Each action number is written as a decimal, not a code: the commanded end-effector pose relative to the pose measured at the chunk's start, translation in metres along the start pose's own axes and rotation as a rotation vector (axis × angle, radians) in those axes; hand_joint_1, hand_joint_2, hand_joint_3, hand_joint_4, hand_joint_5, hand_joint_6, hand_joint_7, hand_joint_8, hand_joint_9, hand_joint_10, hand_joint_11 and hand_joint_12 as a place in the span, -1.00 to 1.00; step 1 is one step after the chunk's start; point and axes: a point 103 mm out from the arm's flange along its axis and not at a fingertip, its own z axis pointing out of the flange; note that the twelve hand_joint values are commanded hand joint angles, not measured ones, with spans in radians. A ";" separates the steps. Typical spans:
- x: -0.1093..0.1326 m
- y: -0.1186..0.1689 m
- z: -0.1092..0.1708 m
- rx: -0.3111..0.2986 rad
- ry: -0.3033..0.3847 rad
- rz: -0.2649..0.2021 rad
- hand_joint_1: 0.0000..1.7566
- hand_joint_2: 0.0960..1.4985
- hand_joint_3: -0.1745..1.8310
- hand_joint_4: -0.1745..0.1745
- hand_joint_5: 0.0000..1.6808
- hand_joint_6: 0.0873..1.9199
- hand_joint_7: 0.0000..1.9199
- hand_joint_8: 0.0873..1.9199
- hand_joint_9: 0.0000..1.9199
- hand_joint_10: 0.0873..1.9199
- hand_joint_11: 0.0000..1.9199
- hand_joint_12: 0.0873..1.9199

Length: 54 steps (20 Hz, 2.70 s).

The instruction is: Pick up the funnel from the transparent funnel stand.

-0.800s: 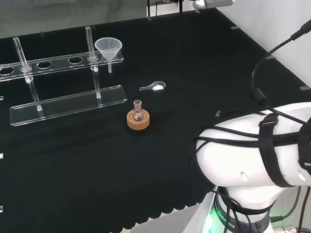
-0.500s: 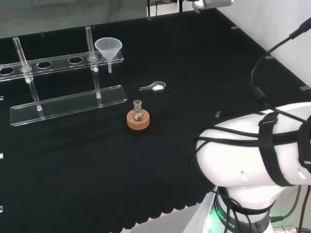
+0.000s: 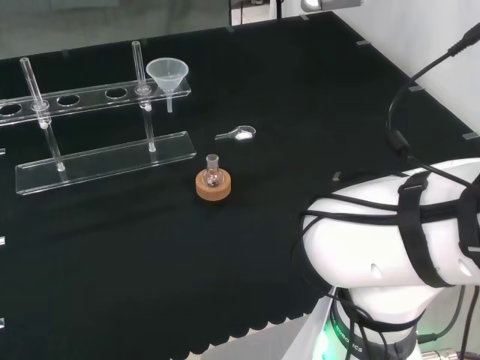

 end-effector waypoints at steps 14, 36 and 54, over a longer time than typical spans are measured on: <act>-0.006 0.085 0.033 0.090 0.041 -0.076 -1.00 0.44 -0.32 0.10 -0.80 -1.00 -1.00 -0.91 -0.97 -0.38 -0.96 0.40; 0.069 0.161 0.100 0.178 0.013 -0.113 -1.00 0.40 -0.40 -0.05 -0.84 -1.00 -1.00 -0.90 -0.97 -0.35 -1.00 0.45; 0.098 0.186 0.146 0.353 0.000 -0.093 -0.71 0.15 -0.61 -0.10 -1.00 -1.00 -1.00 -1.00 -1.00 -0.54 -1.00 0.41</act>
